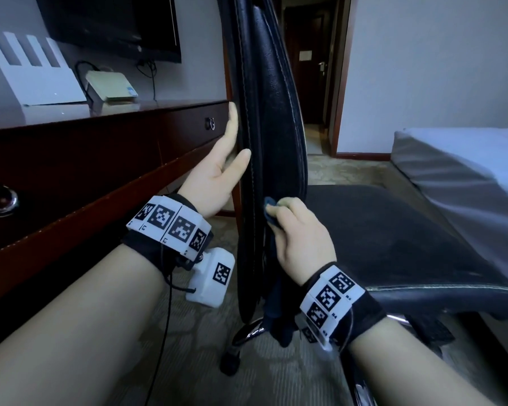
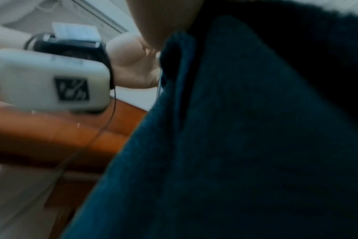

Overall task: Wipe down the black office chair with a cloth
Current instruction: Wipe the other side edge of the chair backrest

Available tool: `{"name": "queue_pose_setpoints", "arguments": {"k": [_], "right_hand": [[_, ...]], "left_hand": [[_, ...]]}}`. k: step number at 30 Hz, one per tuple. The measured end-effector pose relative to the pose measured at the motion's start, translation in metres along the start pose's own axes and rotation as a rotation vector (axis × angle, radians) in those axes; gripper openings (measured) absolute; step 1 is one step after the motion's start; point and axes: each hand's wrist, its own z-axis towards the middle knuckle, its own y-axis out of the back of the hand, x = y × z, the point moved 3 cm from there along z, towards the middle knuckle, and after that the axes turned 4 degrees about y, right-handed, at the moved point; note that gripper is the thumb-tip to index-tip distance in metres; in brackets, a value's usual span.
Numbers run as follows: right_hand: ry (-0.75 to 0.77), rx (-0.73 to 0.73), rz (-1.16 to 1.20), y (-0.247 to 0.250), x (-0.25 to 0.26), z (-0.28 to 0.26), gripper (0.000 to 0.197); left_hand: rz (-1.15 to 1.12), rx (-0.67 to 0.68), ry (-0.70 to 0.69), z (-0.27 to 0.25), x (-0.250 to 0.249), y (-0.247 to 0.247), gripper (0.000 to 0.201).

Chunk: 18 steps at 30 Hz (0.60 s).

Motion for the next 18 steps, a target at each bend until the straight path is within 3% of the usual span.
{"name": "queue_pose_setpoints", "arguments": {"k": [6,9,14,18], "right_hand": [[-0.041,-0.208,0.043,0.036,-0.009,0.043,0.028],[0.009,-0.135,0.003,0.015,-0.003,0.030,0.028],[-0.085,-0.001,0.038,-0.023,-0.003,-0.033,0.018],[-0.088,0.024,0.062,-0.018,-0.005,-0.032,0.029]], "left_hand": [[-0.001,0.027,0.059,-0.011,0.012,-0.012,0.064],[-0.020,0.035,0.083,-0.014,0.013,-0.014,0.063],[-0.008,0.051,0.105,-0.019,0.016,-0.014,0.063],[-0.057,0.108,0.127,-0.027,0.025,-0.015,0.067]]}}
